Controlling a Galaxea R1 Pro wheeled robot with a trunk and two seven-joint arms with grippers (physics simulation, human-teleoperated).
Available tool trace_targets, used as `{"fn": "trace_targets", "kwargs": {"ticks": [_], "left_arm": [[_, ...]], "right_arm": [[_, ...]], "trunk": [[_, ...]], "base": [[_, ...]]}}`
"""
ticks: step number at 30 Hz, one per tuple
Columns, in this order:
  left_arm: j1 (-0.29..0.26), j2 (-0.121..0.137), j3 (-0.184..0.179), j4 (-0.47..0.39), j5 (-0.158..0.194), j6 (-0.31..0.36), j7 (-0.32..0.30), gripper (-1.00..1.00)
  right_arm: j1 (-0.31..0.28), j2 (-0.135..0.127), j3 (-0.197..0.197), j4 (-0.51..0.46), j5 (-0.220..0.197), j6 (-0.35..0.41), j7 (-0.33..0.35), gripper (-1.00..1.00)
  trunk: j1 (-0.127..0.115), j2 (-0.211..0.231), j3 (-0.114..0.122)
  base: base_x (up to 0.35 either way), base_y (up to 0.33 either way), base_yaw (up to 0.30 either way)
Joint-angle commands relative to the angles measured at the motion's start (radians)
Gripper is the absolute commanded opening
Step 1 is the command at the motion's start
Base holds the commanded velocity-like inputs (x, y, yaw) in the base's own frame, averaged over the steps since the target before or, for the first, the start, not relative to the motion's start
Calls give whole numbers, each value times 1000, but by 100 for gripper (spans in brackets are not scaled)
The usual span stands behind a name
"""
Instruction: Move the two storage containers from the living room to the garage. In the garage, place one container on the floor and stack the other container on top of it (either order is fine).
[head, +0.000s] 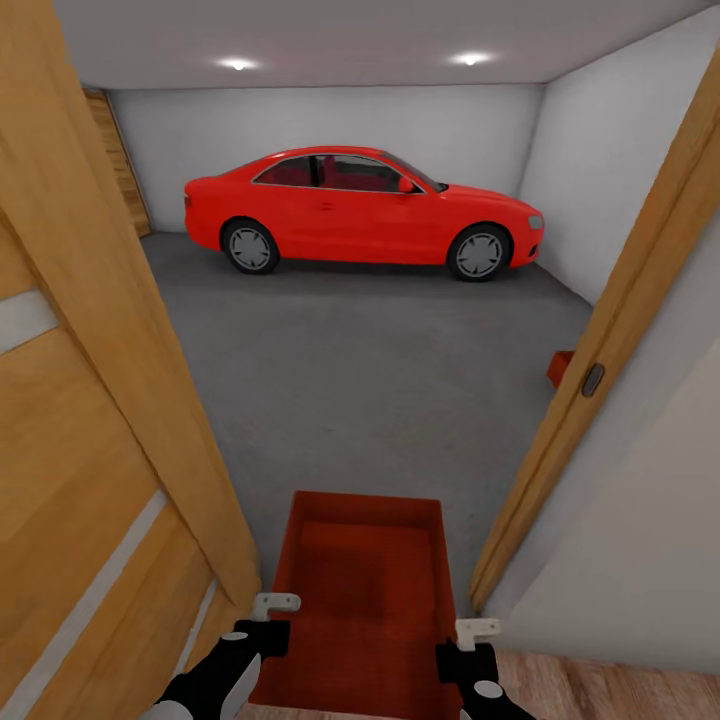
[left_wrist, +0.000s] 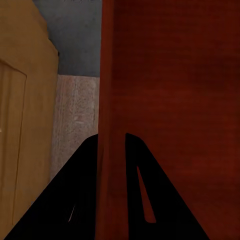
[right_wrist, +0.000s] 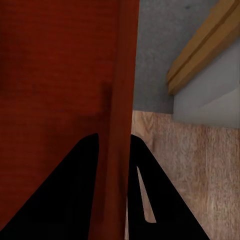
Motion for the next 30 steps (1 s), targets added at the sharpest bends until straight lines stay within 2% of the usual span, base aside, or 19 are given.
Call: {"fn": "trace_targets", "kwargs": {"ticks": [1, 23, 30], "left_arm": [[-1, 2, -7, -4, 17, 5, 5, -100], [-1, 2, -7, -10, 17, 0, 5, -100], [-1, 2, -7, -9, 16, -2, 12, -100]], "right_arm": [[-1, -6, 10, 50, -14, -4, -5, -100], [-1, -6, 10, 50, -13, -4, -5, -100], [-1, -6, 10, 50, -13, -4, -5, -100]], "trunk": [[0, -1, -1], [0, -1, -1], [0, -1, -1]], "base": [[0, 104, 0], [0, 5, 0], [232, 0, 0]]}}
